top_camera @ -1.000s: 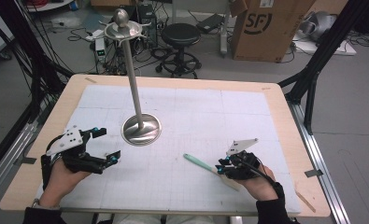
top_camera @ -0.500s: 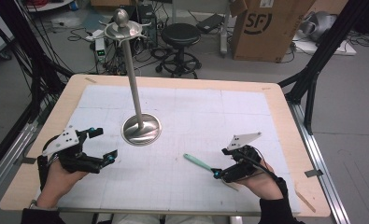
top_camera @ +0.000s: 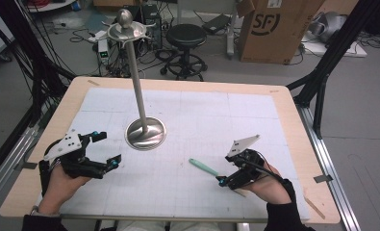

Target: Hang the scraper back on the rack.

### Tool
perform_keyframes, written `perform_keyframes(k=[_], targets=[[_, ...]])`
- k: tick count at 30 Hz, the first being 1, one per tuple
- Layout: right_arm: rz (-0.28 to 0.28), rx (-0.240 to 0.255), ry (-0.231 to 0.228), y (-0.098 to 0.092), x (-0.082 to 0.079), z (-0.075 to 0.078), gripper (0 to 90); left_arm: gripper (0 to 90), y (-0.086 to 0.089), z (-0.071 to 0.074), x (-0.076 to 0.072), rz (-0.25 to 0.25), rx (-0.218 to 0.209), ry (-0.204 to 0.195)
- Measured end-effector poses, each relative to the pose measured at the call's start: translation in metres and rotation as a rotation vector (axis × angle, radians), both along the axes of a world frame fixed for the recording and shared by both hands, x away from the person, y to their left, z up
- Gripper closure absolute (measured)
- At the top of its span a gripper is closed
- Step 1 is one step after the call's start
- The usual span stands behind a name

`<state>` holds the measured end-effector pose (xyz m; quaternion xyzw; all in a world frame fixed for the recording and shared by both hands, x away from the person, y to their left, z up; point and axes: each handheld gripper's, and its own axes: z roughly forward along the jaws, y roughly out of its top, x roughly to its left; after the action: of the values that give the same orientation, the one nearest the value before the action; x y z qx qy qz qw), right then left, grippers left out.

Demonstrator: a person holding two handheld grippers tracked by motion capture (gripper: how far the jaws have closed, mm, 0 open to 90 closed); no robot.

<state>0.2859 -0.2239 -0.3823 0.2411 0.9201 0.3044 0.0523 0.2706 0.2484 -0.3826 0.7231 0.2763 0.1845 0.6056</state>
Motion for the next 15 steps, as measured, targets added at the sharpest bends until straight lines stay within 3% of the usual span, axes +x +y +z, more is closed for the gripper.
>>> perform_keyframes(k=[4,9,11,15], targets=[[0.001,-0.057,0.028,0.004,0.006,-0.006,22.2,2.0,-0.001,-0.002,0.0,-0.013,0.011,0.008],[0.008,-0.095,0.07,0.018,0.011,-0.002,31.6,2.0,0.003,-0.002,-0.001,-0.009,0.01,0.004],[0.015,-0.139,0.062,0.024,0.012,-0.003,37.7,2.0,0.005,-0.001,-0.002,-0.001,0.004,0.0],[0.02,-0.255,0.093,0.031,0.015,-0.016,42.8,2.0,0.006,0.0,-0.005,0.008,0.003,-0.001]])
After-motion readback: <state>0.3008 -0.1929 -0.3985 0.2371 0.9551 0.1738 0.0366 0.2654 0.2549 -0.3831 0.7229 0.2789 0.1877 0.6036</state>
